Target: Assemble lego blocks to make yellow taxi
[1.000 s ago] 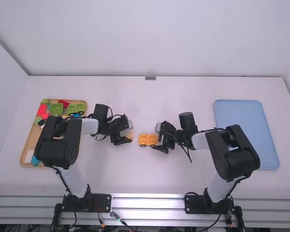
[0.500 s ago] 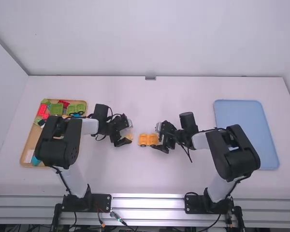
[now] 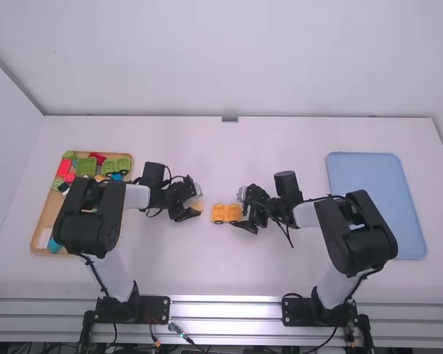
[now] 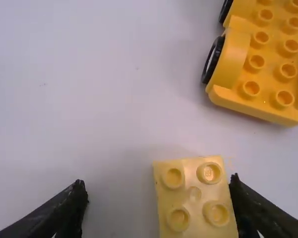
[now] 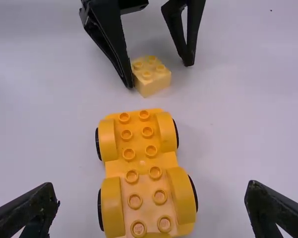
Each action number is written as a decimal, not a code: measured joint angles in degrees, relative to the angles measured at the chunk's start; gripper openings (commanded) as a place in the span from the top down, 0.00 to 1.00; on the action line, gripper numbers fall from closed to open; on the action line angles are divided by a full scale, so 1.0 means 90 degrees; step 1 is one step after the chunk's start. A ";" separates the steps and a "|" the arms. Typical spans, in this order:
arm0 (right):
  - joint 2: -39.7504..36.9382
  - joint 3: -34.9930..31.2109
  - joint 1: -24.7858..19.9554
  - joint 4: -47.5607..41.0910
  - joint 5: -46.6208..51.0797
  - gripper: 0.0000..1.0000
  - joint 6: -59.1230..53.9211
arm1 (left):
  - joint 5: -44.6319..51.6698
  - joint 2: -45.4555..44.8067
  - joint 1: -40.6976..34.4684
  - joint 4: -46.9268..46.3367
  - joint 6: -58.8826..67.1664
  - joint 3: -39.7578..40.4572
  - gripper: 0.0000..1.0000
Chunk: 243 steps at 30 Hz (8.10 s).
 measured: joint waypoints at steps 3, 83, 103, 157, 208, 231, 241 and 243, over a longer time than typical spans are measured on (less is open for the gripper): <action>0.0000 0.0000 0.0000 0.0000 0.0002 0.01 -0.0007 | 0.0007 0.0000 0.0002 -0.0017 -0.0041 0.0000 0.48; 0.2089 0.0750 -0.0027 0.1263 -0.1226 0.36 0.0083 | 0.0593 -0.0527 -0.1248 -0.0918 0.0328 0.0476 0.98; 0.2089 0.0750 -0.0010 0.1348 -0.1146 0.53 0.0306 | 0.0515 -0.0440 -0.1256 -0.0809 0.0306 0.0476 0.98; 0.2089 0.0794 0.0000 0.1355 -0.1071 0.52 0.0403 | 0.0180 -0.0321 -0.1377 -0.0729 0.0092 0.0527 0.98; 0.2089 0.0794 0.0000 0.1336 -0.1122 0.52 0.0418 | 0.2217 0.0381 -0.1076 0.0835 -0.0158 0.0185 0.98; 0.2089 0.0792 -0.0017 0.1331 -0.1139 0.51 0.0425 | 0.2232 0.0607 -0.1076 0.1265 -0.0503 0.0165 0.90; 0.2089 0.0794 -0.0032 0.1345 -0.1100 0.50 0.0447 | 0.2200 0.0607 -0.1076 0.1260 -0.0532 0.0141 0.51; 0.2089 0.0799 -0.0061 0.1350 -0.1090 0.49 0.0447 | 0.2217 0.0610 -0.1088 0.1253 -0.0534 0.0114 0.44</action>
